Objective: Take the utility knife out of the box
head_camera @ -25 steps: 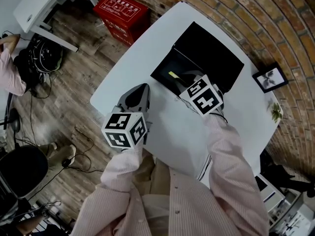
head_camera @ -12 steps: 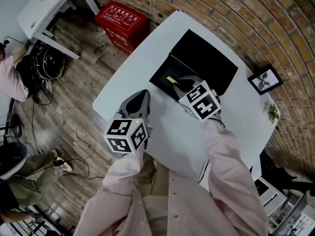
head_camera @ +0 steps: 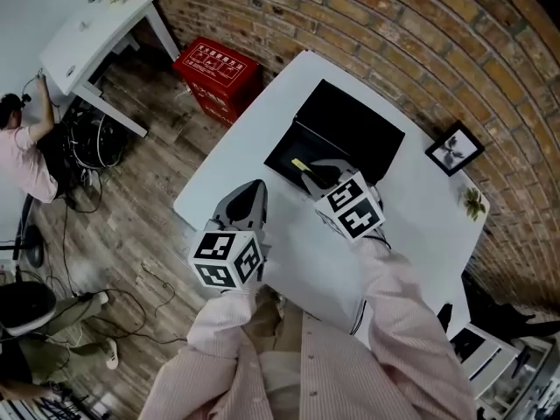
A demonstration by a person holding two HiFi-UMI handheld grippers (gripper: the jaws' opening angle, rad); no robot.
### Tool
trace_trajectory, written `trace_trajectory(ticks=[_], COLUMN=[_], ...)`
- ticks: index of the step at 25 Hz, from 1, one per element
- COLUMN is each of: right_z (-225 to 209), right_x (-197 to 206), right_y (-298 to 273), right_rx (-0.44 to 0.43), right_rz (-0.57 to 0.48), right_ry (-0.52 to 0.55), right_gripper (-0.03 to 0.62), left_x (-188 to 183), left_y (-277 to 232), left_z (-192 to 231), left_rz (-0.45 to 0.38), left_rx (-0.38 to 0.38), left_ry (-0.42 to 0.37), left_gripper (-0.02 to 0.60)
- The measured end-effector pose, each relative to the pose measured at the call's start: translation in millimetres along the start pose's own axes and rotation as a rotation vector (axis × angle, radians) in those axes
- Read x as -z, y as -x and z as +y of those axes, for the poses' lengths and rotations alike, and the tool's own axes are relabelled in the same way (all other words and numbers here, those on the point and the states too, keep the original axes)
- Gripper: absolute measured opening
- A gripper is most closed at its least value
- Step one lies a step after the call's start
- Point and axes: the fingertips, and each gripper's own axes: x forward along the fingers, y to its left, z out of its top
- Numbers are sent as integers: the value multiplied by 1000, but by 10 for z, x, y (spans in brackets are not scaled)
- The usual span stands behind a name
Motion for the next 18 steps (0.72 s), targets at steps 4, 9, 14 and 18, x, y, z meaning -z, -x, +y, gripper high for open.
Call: trace_trajectory(ticks=[4,9,14,18], right_z=[47,122,195,269], right_x=[-78,-178,-269,-339], right_y=[142,356,549,712], right_rx=[39,64,60,51], right_rz=[-55,-142,-225,-293], right_ry=[-8,-63,-121,-182], right_gripper=[52,52,52,52], left_x=[-87,-199,-310,-382], left_y=[98,249,387,523], left_z=[-50,-106,-169,-210], left_rz=[-19,-42,-67,-92], left_rx=[6,18,30,36], left_ry=[-20,-49,-77,-97], left_gripper=[-8,-8,-8,-8])
